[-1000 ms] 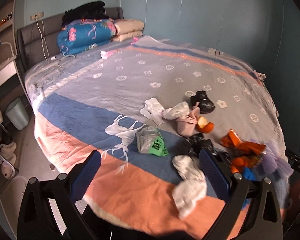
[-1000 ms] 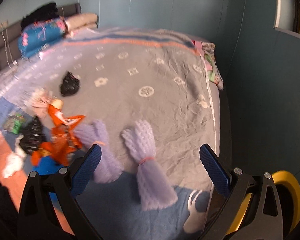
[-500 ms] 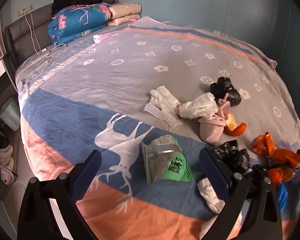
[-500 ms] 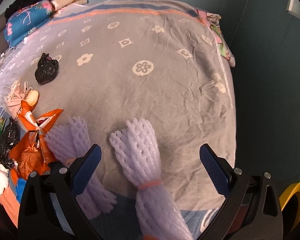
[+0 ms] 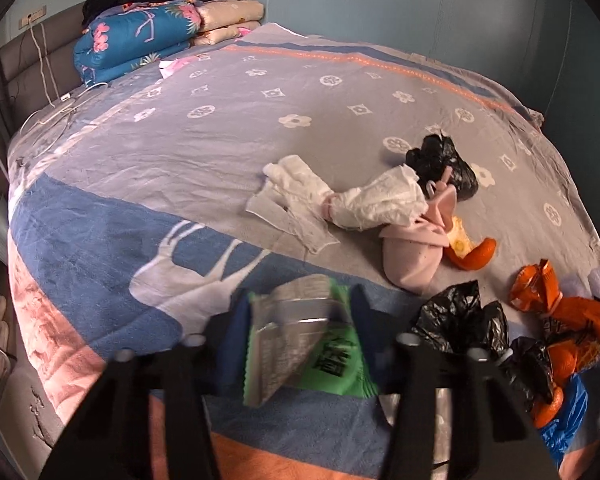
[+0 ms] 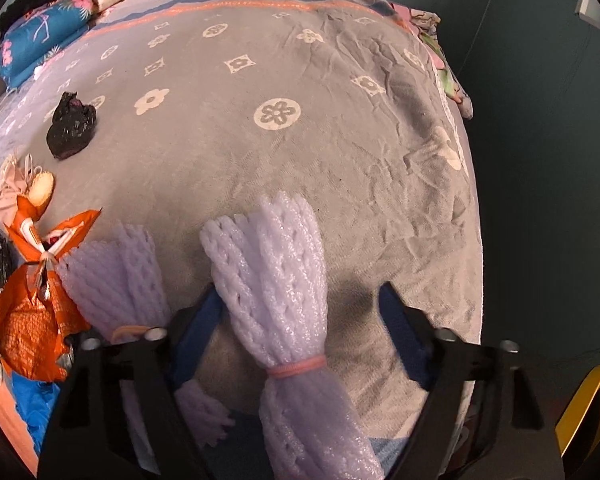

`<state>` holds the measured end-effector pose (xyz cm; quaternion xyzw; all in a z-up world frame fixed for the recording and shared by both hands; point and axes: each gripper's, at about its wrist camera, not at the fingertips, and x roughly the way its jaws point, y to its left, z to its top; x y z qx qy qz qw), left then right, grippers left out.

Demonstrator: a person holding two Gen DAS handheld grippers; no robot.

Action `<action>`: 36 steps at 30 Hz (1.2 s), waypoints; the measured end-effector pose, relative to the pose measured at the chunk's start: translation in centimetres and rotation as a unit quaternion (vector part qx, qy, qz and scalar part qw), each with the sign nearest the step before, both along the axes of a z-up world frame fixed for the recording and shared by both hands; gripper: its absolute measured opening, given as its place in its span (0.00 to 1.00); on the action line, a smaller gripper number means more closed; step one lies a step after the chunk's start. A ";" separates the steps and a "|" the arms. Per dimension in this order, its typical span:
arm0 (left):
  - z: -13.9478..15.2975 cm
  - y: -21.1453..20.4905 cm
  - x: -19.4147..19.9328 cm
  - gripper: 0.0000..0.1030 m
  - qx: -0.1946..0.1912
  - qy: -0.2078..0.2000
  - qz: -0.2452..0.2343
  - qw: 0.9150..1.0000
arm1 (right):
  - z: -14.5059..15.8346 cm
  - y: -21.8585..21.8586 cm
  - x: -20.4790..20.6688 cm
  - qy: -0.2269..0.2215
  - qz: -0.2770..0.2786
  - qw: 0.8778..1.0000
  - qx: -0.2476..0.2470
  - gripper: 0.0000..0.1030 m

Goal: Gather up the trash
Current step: 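Grasp the green-and-clear packet with the left tool while the right tool grasps a lilac foam net, then carry the packet and foam net over the yellow-rimmed bin with both tools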

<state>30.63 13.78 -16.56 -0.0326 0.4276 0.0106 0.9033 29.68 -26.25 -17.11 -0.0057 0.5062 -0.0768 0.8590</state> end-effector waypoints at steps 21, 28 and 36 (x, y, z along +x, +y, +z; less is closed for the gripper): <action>4.7 3.6 -3.6 0.26 -0.070 -0.063 0.034 0.995 | 7.9 1.5 -3.4 -0.102 0.034 0.993 0.037 0.27; 6.8 3.7 -6.0 0.25 -0.079 -0.083 0.025 0.993 | 10.6 1.6 -5.9 -0.123 0.044 0.990 0.058 0.27; 9.7 2.6 -8.8 0.25 -0.077 -0.107 0.011 0.991 | 13.0 1.2 -9.6 -0.139 0.051 0.985 0.087 0.27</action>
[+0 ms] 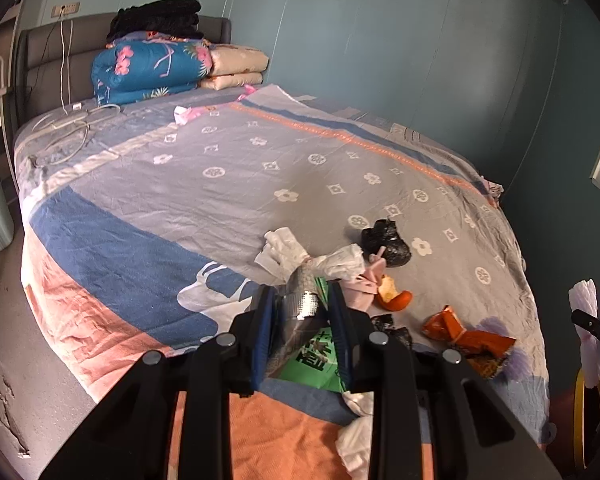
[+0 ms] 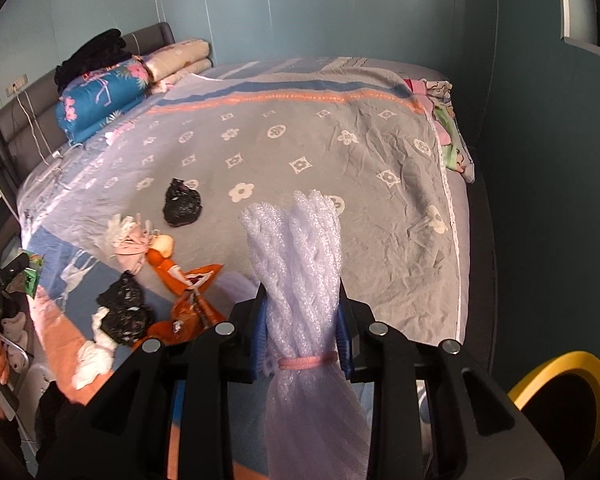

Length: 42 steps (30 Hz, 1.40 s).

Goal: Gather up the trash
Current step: 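Carry the packet and foam net over the yellow-rimmed bin with both tools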

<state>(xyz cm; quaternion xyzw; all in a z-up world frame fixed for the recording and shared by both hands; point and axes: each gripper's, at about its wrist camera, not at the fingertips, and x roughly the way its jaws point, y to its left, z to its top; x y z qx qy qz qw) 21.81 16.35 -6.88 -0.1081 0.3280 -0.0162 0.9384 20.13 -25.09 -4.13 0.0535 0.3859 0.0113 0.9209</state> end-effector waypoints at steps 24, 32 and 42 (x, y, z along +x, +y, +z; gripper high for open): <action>10.8 -9.0 -7.2 0.25 -0.006 -0.089 -0.097 0.991 | 11.8 -6.5 -11.8 -0.153 -0.020 0.986 0.059 0.27; 13.4 -15.3 -9.1 0.25 0.014 -0.120 -0.157 0.980 | 12.3 -11.2 -15.2 -0.167 -0.060 0.982 0.071 0.27; 13.9 -23.2 -10.4 0.26 0.025 -0.119 -0.248 0.961 | 11.9 -15.5 -18.2 -0.168 -0.104 0.978 0.069 0.27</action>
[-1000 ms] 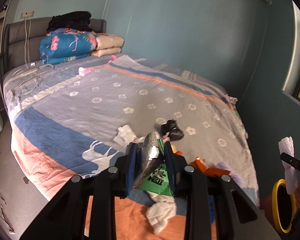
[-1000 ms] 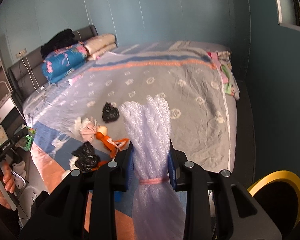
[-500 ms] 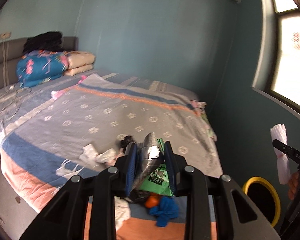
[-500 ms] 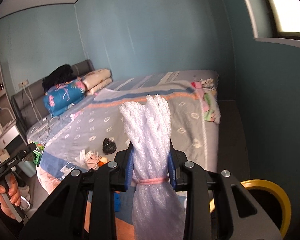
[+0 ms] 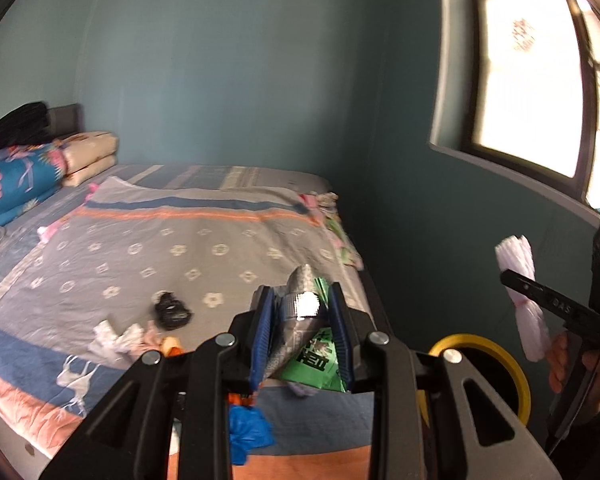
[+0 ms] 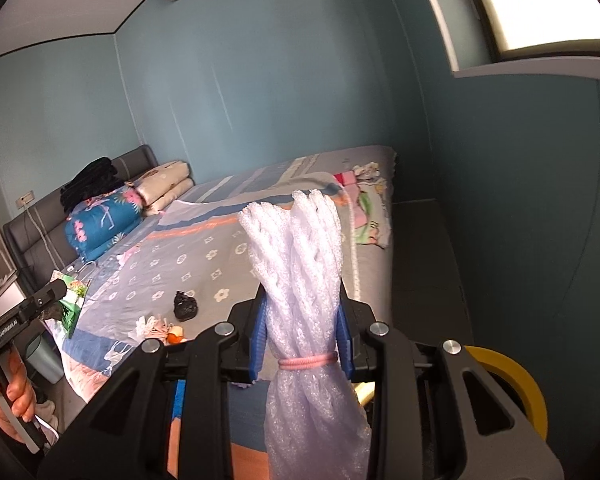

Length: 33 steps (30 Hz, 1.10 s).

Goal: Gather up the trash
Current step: 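Carry the packet and foam net over the yellow-rimmed bin with both tools, then open the left tool and right tool to drop both items into the bin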

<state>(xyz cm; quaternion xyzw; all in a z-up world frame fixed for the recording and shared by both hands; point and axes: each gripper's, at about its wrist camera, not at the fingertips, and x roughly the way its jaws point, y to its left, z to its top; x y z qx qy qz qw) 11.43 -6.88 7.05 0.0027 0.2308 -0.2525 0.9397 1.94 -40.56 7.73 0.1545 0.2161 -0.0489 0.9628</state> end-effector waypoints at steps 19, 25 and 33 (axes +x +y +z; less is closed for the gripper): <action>-6.2 -15.5 -0.8 0.26 0.059 0.060 -0.179 0.980 | -6.4 -7.0 -2.3 0.044 -0.069 0.995 0.062 0.28; -8.9 -19.7 -1.1 0.26 0.067 0.098 -0.226 0.967 | -8.2 -8.6 -2.6 0.053 -0.082 0.993 0.070 0.28; -10.7 -21.6 -1.3 0.38 0.060 0.115 -0.248 0.960 | -9.7 -10.1 -2.8 0.059 -0.104 0.989 0.083 0.32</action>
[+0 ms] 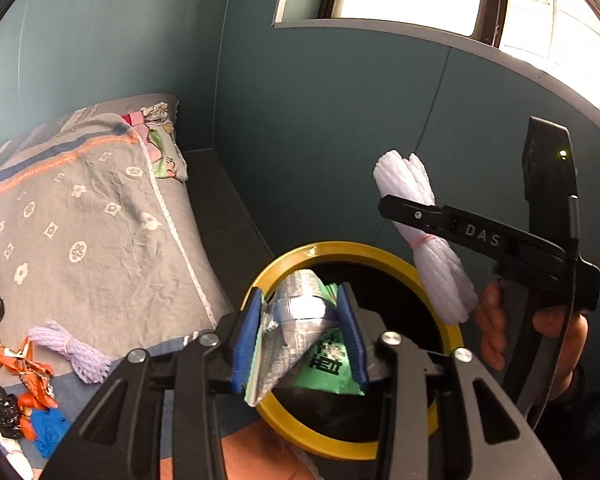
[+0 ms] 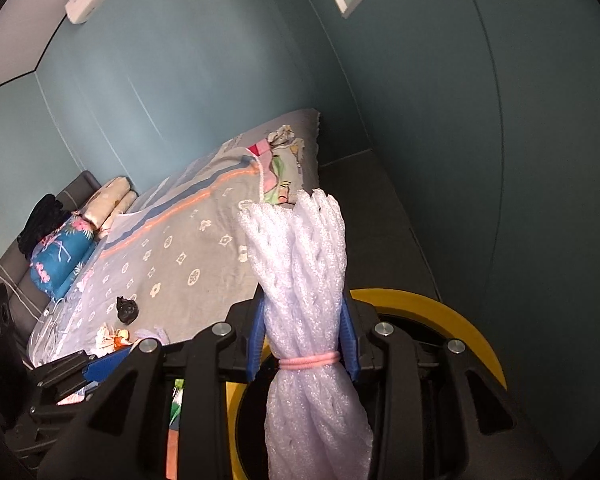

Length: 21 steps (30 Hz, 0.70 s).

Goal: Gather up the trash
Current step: 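Open the left tool and right tool to drop both items into the bin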

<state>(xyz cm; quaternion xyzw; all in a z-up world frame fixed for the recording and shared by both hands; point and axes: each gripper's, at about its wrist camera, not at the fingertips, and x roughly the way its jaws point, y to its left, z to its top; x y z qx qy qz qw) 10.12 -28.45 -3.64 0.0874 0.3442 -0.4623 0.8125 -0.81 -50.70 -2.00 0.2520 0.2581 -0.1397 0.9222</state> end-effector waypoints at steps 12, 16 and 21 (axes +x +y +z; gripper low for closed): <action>0.3 1.8 1.0 0.69 -0.013 0.001 0.036 0.999 | 0.6 -0.3 -0.3 -0.008 -0.033 0.999 -0.008 0.54; 0.8 3.1 1.4 0.76 -0.016 -0.006 0.057 0.998 | 1.1 -0.2 -0.7 -0.012 -0.045 0.999 -0.017 0.58; 1.7 5.2 1.6 0.81 -0.019 -0.018 0.082 0.996 | 2.2 0.4 -0.6 -0.023 -0.028 0.999 -0.020 0.59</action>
